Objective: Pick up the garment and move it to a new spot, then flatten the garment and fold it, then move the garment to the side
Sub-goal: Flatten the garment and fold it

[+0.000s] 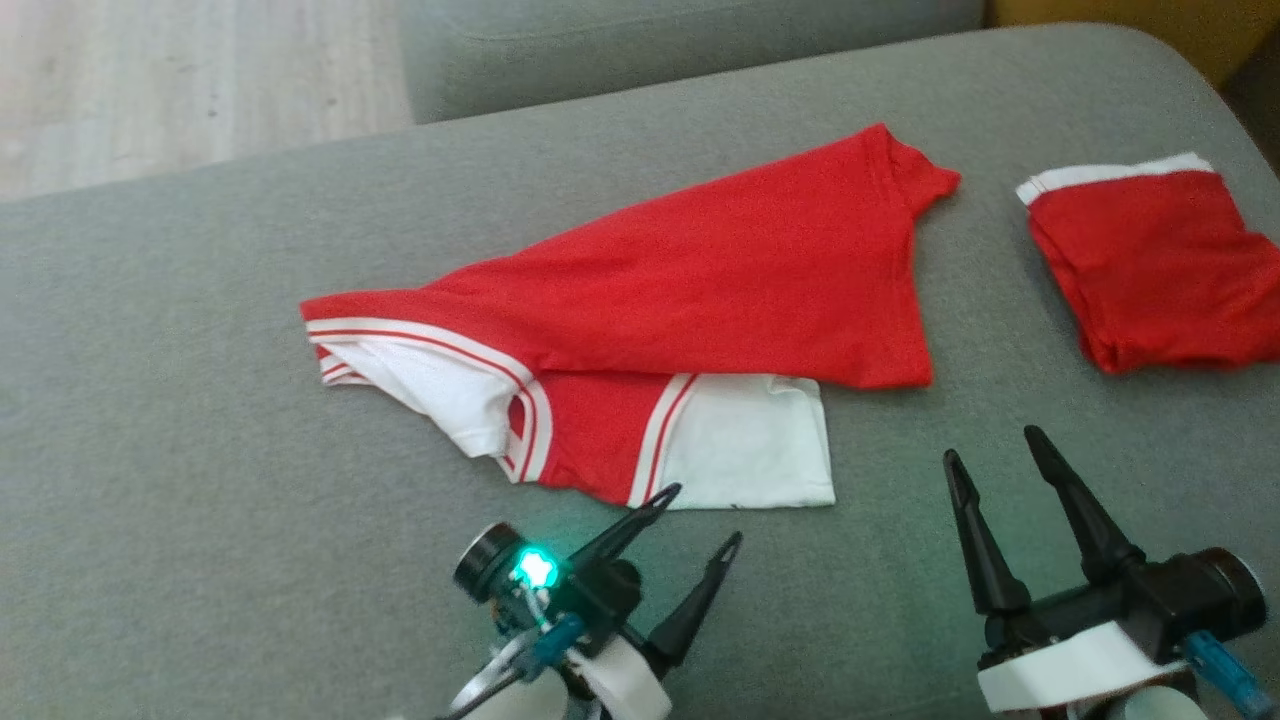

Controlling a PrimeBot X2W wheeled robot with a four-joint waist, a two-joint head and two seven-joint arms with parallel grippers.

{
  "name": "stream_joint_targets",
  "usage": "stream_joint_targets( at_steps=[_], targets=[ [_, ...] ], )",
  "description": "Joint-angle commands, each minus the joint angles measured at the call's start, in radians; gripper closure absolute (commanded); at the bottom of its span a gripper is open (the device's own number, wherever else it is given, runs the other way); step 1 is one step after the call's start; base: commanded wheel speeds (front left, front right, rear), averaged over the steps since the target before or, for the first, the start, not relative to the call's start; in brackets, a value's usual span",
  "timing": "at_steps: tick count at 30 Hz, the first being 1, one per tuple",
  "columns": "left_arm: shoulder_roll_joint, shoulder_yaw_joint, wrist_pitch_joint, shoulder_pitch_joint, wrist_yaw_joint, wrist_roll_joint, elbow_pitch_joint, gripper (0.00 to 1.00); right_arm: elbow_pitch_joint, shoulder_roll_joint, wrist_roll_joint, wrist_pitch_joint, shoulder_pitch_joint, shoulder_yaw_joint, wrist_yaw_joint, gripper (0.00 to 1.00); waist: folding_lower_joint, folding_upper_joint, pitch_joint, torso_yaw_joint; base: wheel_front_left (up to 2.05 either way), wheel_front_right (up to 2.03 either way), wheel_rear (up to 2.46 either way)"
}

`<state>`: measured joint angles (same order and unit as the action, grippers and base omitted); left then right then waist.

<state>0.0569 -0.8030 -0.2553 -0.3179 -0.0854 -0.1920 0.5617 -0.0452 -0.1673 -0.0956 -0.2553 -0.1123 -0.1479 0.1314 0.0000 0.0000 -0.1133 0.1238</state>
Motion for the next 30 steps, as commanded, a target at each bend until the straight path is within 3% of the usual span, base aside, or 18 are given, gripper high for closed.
stream_joint_targets(
  at_steps=[1, 7, 16, 30],
  targets=[
    [-0.005, 0.009, -0.006, -0.044, -0.004, -0.001, -0.015, 0.00, 0.030, -0.021, -0.001, -0.006, 0.037, -0.013, -0.001, 0.00, 0.0000, 0.0000, -0.014, 0.019, 0.00, 0.00, 0.00],
    [-0.006, -0.156, 0.012, -0.153, -0.009, -0.076, 0.037, 0.00, 0.031, -0.025, -0.005, -0.006, 0.049, -0.007, -0.001, 0.00, 0.0000, 0.0000, -0.041, 0.075, 0.00, 0.00, 0.00],
    [-0.006, -0.310, 0.064, -0.279, 0.039, -0.210, 0.070, 0.00, 0.040, -0.025, -0.015, -0.006, 0.075, -0.009, -0.001, 0.00, 0.0000, 0.0000, -0.099, 0.135, 0.00, 0.00, 0.00],
    [-0.007, -0.438, 0.170, -0.399, 0.075, -0.358, 0.164, 0.00, 0.051, -0.030, -0.027, -0.006, 0.127, -0.003, -0.001, 0.00, 0.0000, 0.0000, -0.198, 0.173, 0.00, 0.00, 0.00]
  ],
)
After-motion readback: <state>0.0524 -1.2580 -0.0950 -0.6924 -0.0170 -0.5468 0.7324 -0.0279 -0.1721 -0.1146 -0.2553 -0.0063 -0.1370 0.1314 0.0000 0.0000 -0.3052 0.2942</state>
